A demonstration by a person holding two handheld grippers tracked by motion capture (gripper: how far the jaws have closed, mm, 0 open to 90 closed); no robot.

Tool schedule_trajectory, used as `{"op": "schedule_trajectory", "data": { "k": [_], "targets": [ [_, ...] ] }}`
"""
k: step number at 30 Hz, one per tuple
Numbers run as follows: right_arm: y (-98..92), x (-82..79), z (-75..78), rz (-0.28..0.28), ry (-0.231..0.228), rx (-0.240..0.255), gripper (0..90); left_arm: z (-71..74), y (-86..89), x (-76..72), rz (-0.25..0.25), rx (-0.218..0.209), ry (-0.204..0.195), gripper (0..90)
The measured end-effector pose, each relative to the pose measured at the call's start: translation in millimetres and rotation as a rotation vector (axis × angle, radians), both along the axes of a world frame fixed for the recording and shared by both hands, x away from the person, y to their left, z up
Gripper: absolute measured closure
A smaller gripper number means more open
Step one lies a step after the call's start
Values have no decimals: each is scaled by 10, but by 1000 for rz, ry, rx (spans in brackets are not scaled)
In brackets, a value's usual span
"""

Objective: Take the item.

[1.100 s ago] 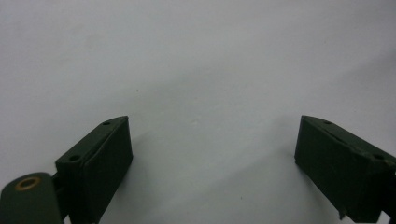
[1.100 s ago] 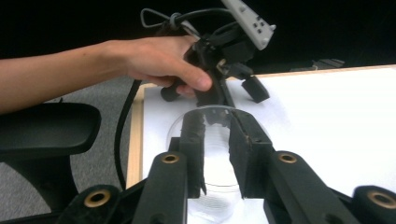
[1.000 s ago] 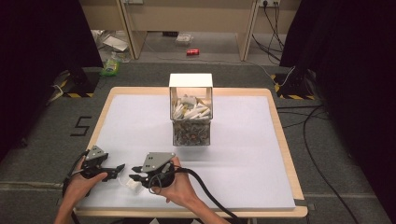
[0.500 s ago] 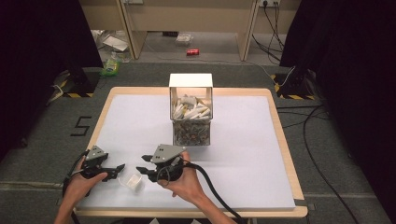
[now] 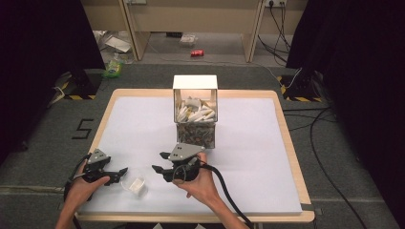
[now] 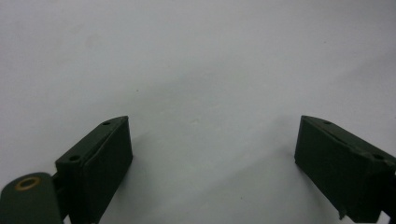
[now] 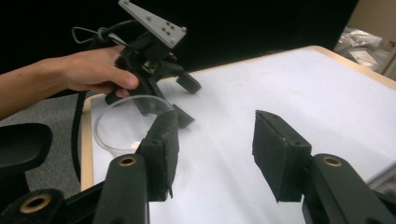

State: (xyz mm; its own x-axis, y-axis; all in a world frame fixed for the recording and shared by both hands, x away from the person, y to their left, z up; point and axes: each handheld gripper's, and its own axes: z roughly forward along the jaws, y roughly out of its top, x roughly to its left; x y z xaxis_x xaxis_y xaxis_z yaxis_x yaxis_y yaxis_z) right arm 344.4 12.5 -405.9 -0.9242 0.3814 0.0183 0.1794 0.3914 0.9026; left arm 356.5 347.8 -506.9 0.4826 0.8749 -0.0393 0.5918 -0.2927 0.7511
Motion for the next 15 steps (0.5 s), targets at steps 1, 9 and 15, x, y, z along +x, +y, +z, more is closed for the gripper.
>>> {"op": "schedule_trajectory", "data": {
  "k": [1, 9, 15],
  "targets": [
    [-52, 12, -16, -14, 5, -1, 503, 0, 0, 0, 0, 0, 0, 104],
    [-257, 27, -80, -68, 18, -12, 488, 0, 0, 0, 0, 2, 0, 104],
    [-384, 42, -90, -101, 19, -6, 481, 0, 0, 0, 0, 1, 0, 104]
  ]
}}
